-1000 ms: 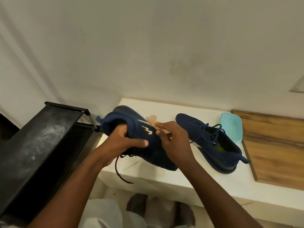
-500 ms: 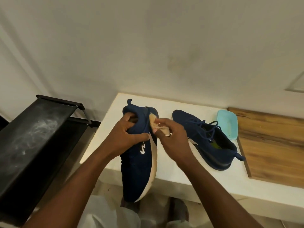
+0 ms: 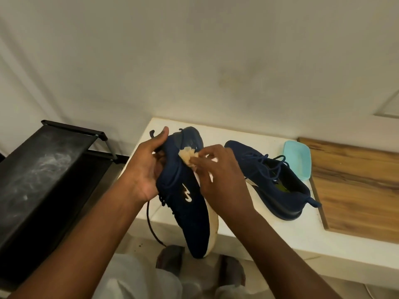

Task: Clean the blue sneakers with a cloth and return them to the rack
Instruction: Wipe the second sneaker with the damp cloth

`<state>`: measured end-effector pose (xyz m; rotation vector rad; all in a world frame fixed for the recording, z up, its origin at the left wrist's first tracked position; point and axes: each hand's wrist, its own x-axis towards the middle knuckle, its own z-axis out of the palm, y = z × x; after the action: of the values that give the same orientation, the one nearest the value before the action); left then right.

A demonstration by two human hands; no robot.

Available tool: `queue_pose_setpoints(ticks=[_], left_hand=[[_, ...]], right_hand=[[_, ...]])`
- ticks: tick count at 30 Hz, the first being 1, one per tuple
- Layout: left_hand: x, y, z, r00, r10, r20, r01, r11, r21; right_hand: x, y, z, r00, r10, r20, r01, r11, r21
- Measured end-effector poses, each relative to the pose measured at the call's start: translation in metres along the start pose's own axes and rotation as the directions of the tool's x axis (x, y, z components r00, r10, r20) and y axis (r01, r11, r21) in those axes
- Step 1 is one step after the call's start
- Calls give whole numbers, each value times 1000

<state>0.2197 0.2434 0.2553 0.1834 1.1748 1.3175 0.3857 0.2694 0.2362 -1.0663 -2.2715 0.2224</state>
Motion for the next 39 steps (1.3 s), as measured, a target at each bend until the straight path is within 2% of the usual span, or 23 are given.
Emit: queue_pose_setpoints(ticks=[4,8,11,14,16,19,21,23,27,30,33,35,39], left_hand=[[-14,12,24,978,206,21,-206,961,182],[-26,24,41,874,473,111,-480,804,350],[-30,26,43,834,517,192,-551,771,320],[-26,25,38,836,500,226,-548,784,291],[-21,19,34,849,470,241,-527,781,336],[-15,1,32,862,395,319,-506,708,492],[-16,-12,32,856,362,370,-513,687,515],[-13,-20,30,847,379,373,-528,680,509],[-6,-20,26,817,459,350,-575,704,418],[0,-16,20,805,513,299,-593,721,358],[4,-16,20,787,581,206,-611,688,392],[2,-24,22,767,608,205,-625,638,450],[-3,-37,27,708,644,290,-688,536,490]], right_hand=[[11,0,-9,972,-75,-225,83,996,27],[27,0,-25,892,-110,-438,164,983,86],[31,-2,-29,861,-119,-494,178,981,73],[30,-4,-26,840,-106,-532,177,981,84],[32,-5,-27,830,-74,-553,167,979,120],[44,-1,-34,854,8,-521,66,990,123],[53,3,-41,920,72,-385,-42,995,87],[53,7,-48,956,107,-274,-96,994,51],[26,2,-52,971,-33,-239,27,999,-27],[8,2,-37,975,-44,-220,45,999,-2],[9,7,-28,954,-66,-293,79,996,32],[22,11,-30,947,7,-322,13,998,61],[38,22,-34,945,263,-193,-222,952,213]])
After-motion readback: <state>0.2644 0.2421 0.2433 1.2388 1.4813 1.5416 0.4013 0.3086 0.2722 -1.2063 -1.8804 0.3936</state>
